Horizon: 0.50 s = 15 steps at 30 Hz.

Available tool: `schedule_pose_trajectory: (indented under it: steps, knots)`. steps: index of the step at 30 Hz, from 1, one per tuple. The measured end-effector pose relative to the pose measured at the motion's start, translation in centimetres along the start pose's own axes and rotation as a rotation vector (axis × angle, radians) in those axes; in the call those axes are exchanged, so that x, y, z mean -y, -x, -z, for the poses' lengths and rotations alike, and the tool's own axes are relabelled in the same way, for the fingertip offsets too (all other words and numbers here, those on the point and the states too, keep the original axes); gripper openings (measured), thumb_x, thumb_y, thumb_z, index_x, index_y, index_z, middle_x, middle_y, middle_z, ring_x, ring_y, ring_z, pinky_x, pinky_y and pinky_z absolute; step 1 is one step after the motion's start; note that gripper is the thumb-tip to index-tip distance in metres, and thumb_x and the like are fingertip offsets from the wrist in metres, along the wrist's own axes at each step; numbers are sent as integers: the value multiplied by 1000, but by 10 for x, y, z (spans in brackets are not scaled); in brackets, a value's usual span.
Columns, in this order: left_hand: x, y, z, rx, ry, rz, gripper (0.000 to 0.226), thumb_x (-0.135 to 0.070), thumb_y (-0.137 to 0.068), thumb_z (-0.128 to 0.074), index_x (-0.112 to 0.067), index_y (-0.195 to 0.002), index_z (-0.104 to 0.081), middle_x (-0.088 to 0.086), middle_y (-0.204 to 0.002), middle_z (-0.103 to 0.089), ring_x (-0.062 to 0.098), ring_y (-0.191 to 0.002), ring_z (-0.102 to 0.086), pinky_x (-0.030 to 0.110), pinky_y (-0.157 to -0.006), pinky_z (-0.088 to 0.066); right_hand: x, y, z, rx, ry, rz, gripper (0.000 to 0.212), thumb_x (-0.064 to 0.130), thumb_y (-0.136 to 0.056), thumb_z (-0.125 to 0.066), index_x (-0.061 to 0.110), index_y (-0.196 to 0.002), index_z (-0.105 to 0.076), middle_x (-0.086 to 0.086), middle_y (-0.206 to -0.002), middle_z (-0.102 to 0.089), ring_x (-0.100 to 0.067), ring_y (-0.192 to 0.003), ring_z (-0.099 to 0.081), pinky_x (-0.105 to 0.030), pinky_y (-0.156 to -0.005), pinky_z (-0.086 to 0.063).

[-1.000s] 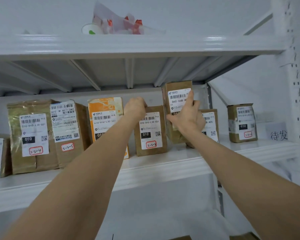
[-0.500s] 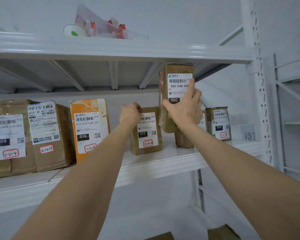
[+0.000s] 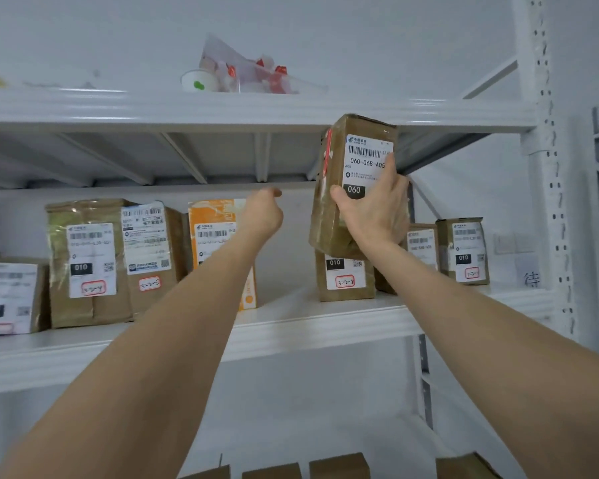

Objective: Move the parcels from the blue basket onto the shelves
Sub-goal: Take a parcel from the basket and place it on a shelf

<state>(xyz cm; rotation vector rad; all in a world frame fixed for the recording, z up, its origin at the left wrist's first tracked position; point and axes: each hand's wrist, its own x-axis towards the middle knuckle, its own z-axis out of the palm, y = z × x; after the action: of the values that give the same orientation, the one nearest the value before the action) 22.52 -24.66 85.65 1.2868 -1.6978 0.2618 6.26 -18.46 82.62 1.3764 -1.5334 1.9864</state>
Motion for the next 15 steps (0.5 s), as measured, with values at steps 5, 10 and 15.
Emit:
schedule_pose_trajectory:
  steps: [5,10,15]
  knots:
    - [24,10,37,-156,-211,-74,46,4,-90,-40,-13,-130,-53,11,-134,-46,28,-125,-42,41,-99,-43,20,27,-28,113,-82,34,100,59,-72,-68,25,-150,-15,-5,-133,-40,-25,-118,-46,-39,-89,-41]
    - [48,9,43,-82,-412,-62,54,-3,-90,-44,-12,-143,-35,10,-147,-34,28,-136,-30,47,-109,-33,25,46,-60,250,9,35,105,60,-71,-71,28,-149,-9,-7,-134,-39,-26,-110,-50,-36,-78,-43]
    - [56,-4,37,11,-542,-45,65,-10,-94,-41,-14,-152,-12,9,-158,-14,27,-147,-6,51,-118,-10,16,57,-84,319,103,-1,105,60,-72,-73,26,-149,-10,-8,-126,-40,-18,-89,-43,-31,-67,-36]
